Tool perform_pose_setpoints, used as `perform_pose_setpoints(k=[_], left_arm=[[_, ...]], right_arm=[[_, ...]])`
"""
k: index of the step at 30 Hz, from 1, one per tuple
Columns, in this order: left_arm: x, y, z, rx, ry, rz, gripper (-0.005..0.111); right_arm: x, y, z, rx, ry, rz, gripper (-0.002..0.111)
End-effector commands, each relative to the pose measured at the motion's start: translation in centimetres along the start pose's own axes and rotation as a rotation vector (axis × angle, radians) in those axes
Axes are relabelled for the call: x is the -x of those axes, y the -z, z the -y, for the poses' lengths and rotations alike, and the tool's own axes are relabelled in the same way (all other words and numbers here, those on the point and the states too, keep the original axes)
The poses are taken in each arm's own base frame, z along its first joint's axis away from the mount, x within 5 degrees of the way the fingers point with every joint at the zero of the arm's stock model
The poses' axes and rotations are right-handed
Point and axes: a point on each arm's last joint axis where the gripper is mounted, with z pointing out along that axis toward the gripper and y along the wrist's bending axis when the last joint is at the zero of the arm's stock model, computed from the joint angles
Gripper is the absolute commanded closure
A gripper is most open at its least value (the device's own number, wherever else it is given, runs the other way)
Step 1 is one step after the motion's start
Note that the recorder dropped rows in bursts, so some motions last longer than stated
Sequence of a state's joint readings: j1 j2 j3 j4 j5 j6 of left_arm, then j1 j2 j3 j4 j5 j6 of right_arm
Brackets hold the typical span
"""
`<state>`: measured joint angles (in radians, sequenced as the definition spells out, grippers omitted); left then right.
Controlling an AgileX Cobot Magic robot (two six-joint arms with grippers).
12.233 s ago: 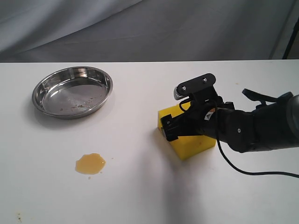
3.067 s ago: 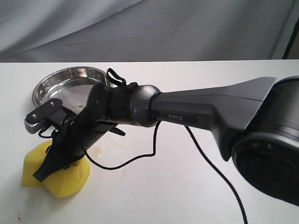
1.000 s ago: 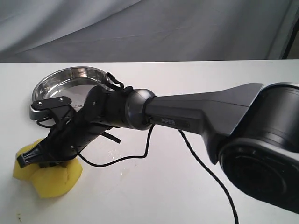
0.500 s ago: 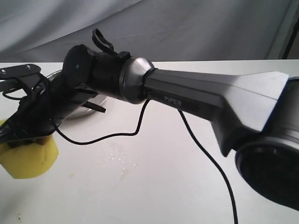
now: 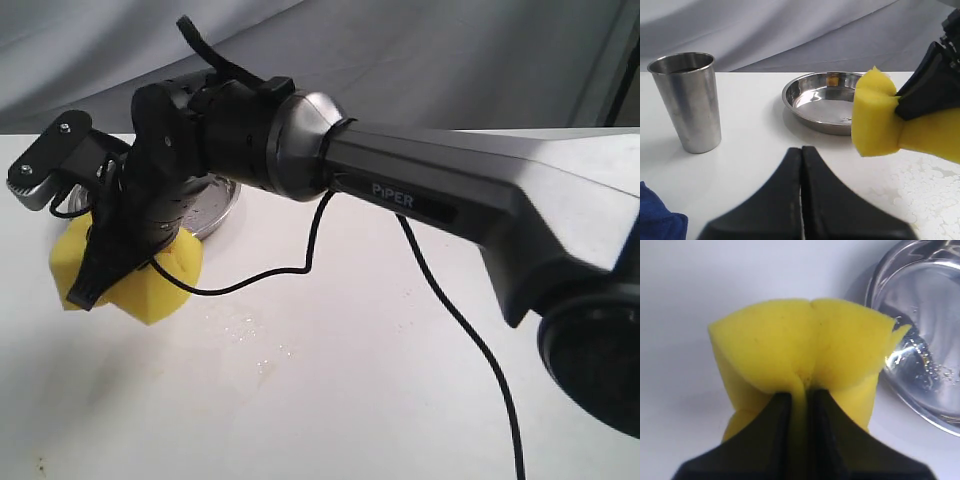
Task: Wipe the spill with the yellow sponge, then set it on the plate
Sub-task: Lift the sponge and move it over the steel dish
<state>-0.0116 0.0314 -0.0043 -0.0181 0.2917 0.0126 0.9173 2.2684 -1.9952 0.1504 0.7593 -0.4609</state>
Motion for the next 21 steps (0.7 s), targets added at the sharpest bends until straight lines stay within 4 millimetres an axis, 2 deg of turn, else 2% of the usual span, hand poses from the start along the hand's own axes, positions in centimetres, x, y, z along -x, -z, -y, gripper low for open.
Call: perform_pose_setpoints(k=[1,3,7,11,15,18,21], left_arm=[[-0.1,-0.1,0.0,-0.006,0.002,0.002,0.107],[-0.1,-0.1,0.0,-0.006,0.002,0.002,0.107],[-0.1,-0.1,0.0,-0.006,0.002,0.002,0.107],[-0.1,-0.1,0.0,-0.006,0.004,0.002,0.107],[-0.1,-0.1,0.0,-0.006,0.004,0.002,0.107],[-0.1,-0.1,0.0,-0.006,0.004,0.002,0.107],[-0.1,-0.1,0.0,-0.006,0.002,0.002,0.107]], right_arm=[[1.2,0.4,1.0,-0.105,0.001,0.115,0.108],[1.9,0.2,1.4,-0.144,-0.009,0.205,0.108],[2.2,-1.9,1.8,-0.201,-0.016,0.341,0.108],[1.4,-4.8,2.6,-0.264,0.004,0.436,0.108],[0.1,-7.3,4.2,-0.319,-0.071,0.55,0.108],[-0.9,-8.1,5.9,-0.358,-0.188,0.634,0.108],[-1.4,-7.7,7.6,-0.402,-0.302,0.709,0.108]])
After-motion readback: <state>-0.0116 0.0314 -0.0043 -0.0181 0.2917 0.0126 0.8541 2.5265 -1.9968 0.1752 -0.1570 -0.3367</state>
